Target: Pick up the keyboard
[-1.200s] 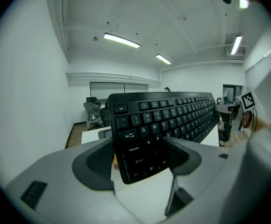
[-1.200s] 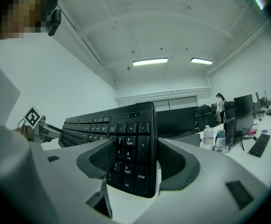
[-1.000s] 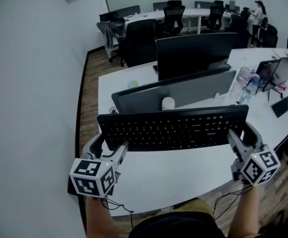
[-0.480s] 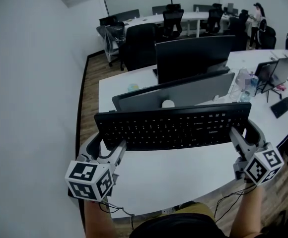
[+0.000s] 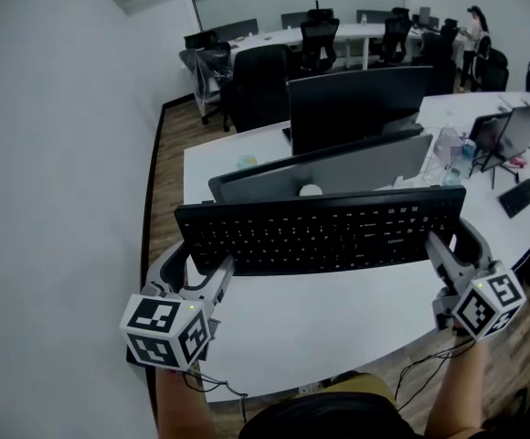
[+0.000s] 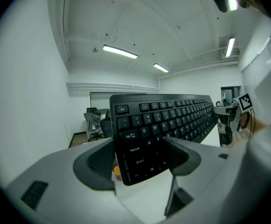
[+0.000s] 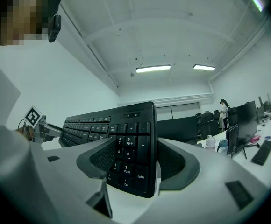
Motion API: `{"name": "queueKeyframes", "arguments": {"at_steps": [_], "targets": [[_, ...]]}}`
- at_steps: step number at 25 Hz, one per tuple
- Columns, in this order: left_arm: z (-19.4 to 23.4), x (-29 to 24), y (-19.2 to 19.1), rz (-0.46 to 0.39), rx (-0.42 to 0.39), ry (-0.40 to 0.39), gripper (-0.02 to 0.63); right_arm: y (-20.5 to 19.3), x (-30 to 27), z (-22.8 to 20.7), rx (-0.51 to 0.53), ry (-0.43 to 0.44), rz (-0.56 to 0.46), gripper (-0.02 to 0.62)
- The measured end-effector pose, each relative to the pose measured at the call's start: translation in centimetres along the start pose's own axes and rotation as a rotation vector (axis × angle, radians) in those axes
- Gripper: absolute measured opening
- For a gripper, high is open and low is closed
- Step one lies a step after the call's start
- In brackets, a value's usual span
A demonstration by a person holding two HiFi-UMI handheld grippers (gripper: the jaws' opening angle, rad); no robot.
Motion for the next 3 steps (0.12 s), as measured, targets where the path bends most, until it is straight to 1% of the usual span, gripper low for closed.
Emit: {"name": "queueKeyframes", "arguments": {"at_steps": [3], "targets": [[-0.24, 0.01, 0.22, -0.003, -0.004, -0.001, 0.318, 0.08, 0.14, -0.19, -0.003, -0.002, 0.001, 0.284]]}}
Point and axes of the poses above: the fingertips, and each gripper's own axes: x backward along the fingers, z to its left, y out of its top, the point moved 9 cm from there along x, backward along the fingers, and after that the axes turned 12 degrees about x, right-handed, at the moved point
